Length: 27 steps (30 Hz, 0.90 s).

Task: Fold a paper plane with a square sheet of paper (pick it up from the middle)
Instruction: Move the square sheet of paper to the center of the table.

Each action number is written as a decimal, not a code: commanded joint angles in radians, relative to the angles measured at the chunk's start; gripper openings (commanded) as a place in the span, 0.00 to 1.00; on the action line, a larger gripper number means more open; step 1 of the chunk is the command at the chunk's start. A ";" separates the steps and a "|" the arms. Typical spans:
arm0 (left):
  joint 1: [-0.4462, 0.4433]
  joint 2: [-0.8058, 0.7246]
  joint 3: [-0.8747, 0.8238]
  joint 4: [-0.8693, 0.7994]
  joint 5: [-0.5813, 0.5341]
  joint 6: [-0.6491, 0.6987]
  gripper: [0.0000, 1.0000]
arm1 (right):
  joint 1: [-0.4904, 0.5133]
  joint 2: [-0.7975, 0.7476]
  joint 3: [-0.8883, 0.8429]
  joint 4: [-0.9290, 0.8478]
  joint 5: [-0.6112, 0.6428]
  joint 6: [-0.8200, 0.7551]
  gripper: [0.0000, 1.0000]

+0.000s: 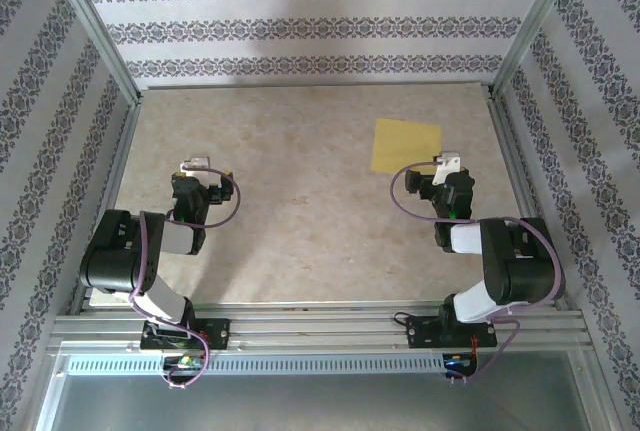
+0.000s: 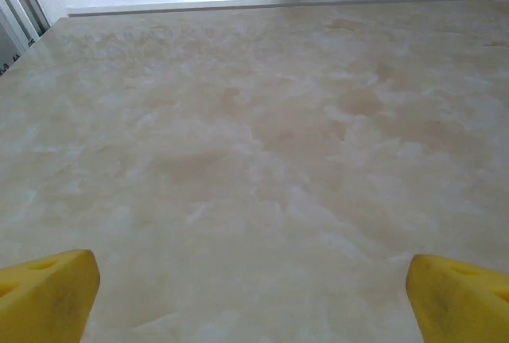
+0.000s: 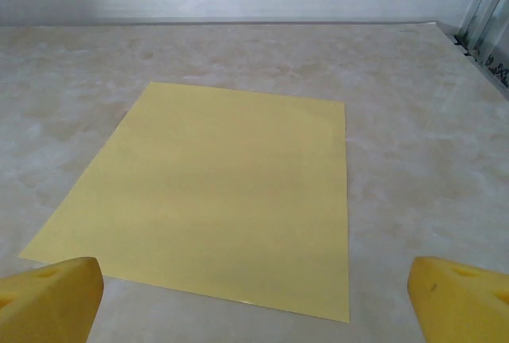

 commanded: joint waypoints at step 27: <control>0.012 0.001 0.015 -0.019 0.040 0.009 0.99 | 0.000 0.012 0.019 0.021 -0.014 0.015 0.98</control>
